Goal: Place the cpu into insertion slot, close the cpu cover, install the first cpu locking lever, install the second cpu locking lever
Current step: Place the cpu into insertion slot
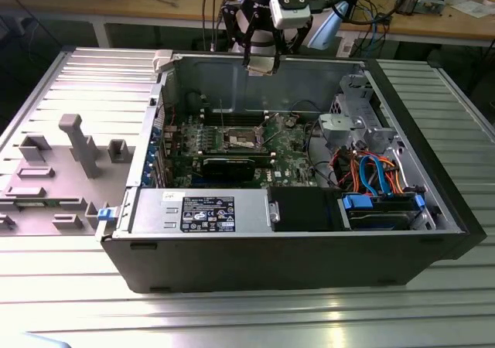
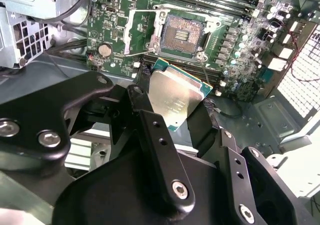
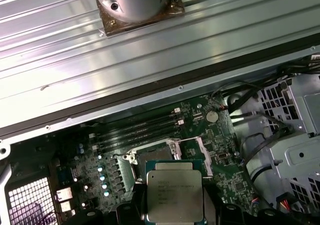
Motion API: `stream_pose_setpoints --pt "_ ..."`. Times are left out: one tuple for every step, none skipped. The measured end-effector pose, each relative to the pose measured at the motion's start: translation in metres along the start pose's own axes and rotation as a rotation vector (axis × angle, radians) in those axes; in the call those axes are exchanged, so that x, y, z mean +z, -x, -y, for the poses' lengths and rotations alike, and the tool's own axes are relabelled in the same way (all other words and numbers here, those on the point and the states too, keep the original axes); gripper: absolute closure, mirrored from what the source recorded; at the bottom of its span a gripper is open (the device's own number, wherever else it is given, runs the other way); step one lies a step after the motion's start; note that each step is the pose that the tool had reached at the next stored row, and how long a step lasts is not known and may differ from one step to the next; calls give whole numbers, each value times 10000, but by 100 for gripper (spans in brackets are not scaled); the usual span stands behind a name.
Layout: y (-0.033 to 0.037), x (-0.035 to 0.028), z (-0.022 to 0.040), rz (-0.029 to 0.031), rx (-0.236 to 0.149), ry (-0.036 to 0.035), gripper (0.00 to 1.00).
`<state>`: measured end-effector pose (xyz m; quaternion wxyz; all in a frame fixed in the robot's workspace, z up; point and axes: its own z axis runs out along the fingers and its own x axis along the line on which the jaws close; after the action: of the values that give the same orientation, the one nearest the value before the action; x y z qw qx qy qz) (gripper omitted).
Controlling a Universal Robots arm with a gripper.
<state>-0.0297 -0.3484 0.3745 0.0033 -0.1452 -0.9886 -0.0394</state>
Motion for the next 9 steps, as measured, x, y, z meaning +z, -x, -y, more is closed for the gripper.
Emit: stream_pose_setpoints --pt "0 0 0 1 11 0 46" --pt "0 1 0 2 24 1 46" --pt "-1 1 0 4 40 1 46" --pt "-4 2 1 6 76 1 46" --pt "-6 3 2 11 128 3 46" --pt "-7 4 2 16 194 3 46" --pt "-7 5 2 21 267 5 46" --pt "-7 7 2 31 387 7 46" --pt "-7 9 3 41 511 7 46"
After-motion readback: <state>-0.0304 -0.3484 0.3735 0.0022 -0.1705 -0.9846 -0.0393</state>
